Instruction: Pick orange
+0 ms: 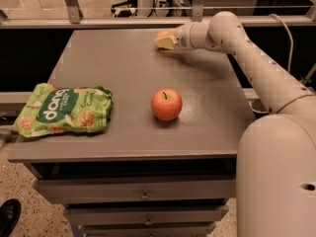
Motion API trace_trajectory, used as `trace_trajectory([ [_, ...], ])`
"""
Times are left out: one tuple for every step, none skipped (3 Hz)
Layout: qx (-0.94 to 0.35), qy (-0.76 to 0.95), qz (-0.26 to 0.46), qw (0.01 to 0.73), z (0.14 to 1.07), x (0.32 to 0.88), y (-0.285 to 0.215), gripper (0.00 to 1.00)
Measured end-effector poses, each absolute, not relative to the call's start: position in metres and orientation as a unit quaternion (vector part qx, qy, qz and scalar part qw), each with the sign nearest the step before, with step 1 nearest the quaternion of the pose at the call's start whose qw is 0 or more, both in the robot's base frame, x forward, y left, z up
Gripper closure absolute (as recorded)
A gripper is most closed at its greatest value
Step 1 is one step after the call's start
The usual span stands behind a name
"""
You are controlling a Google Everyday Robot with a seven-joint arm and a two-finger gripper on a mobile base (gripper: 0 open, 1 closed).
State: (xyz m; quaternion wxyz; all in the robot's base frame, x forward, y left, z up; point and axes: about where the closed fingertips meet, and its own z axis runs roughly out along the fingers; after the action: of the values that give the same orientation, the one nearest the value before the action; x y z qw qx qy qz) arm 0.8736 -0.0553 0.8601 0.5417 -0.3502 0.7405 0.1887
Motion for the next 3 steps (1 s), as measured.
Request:
trace_trajectory([
  [-0.347,0.734,0.200,0.549,0.874,0.851,-0.064,0.87],
  [-0.359,0.701,0.249,0.564,0.907,0.803,-0.076,1.00],
  [-0.386,0.663,0.291,0.572,0.934,0.765,-0.077,1.00],
])
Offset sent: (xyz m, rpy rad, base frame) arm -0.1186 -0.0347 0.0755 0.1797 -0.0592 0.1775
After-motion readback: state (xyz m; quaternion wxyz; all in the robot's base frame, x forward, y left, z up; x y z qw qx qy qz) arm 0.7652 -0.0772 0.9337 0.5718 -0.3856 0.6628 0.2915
